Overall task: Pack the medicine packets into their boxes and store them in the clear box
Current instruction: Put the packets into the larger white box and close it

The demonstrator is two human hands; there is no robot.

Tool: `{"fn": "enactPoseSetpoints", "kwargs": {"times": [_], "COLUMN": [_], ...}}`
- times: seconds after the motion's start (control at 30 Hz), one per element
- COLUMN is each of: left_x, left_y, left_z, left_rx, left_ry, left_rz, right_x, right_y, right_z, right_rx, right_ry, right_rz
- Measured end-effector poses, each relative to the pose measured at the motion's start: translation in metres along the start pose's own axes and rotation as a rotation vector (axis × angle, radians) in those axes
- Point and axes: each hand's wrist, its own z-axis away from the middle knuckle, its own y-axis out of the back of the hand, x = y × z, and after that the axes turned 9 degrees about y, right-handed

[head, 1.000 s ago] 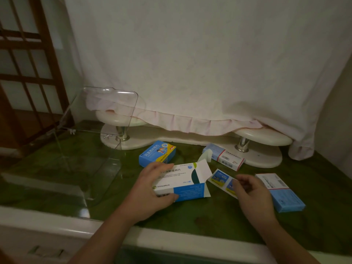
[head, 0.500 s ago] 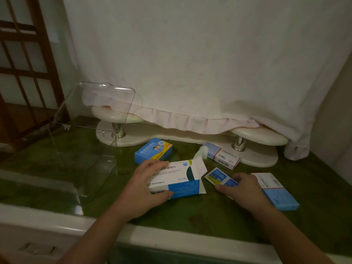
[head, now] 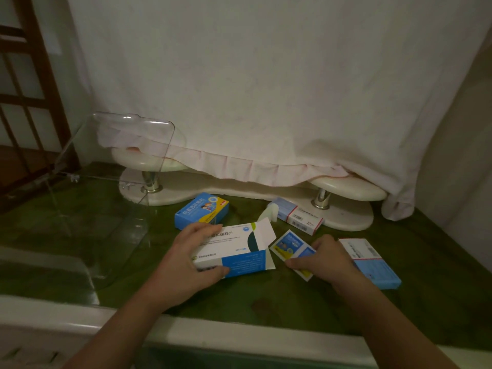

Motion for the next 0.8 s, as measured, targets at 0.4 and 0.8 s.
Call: {"fn": "enactPoseSetpoints", "kwargs": {"times": [0.4,0.8], "left_x": [0.000,0.006], "left_y": [0.000,0.001], "left_z": [0.000,0.003], "left_rx": [0.000,0.004], "left_ry": [0.014,0.033], "left_rz": [0.014,0.001], "right_x": [0.013,0.015], "right_y": [0.003,0.003], "right_z": [0.019,0.036], "right_rx": [0.023,0.205], "right_ry": [0.163,0.120], "right_rz": [-0.266,-0.919]}}
